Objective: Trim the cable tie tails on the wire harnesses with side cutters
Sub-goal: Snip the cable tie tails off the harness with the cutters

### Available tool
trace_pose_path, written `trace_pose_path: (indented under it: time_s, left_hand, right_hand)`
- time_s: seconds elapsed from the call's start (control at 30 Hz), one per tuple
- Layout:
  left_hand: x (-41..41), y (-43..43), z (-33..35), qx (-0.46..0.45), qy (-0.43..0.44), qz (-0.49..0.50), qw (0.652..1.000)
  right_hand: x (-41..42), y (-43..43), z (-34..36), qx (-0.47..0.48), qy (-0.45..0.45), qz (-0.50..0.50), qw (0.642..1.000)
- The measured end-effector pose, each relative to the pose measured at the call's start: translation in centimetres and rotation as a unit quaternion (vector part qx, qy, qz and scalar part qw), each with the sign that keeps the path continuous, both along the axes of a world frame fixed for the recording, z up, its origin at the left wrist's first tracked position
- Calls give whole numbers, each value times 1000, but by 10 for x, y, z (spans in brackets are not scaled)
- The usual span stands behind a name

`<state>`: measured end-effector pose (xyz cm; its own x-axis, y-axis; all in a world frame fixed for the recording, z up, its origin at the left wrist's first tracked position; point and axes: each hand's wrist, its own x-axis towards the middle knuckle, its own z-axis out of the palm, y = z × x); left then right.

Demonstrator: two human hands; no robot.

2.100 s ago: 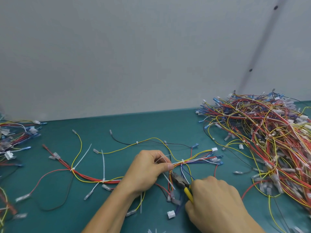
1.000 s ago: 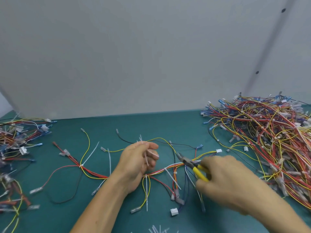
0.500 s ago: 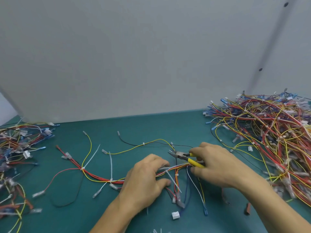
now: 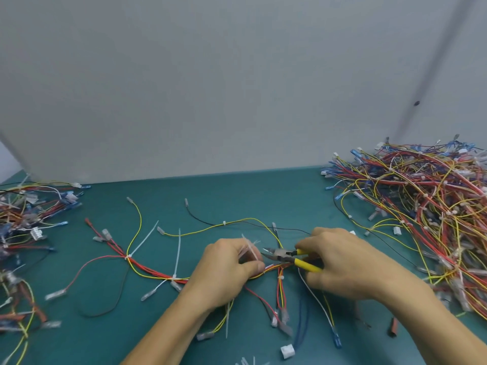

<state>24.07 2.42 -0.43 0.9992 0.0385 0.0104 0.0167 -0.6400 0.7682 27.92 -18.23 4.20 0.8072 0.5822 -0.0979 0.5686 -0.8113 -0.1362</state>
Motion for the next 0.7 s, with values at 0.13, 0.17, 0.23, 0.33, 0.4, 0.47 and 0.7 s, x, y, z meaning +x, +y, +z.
trace_pose_path:
  time_s: [0.13,0.17,0.23,0.33,0.4,0.47,0.7]
  left_hand:
    - [1,3,0,-88,32,-8,996]
    - [1,3,-1,-106,36,-8,994]
    - [1,3,-1,-124,38,-7,991]
    - [2,3,-1,-130,33,-4,991]
    - [2,4,-1,-135,32,-7,990]
    - [2,5,-1,-141,34,-14,989]
    - [2,7,0,-126,33,-35,991]
  right_hand:
    - [0,-4,6,-23,22,2,999]
    - [0,-6,7,-25,25,0,999]
    - [0,-8,9,-35,24,2,999]
    - [0,-8,9,-39,17,18,999]
    - [0,-7,8,-40,14,28,999]
    - [1,-6,8,-46,9,38,998]
    - [4,-3,2,-71,-73,57,993]
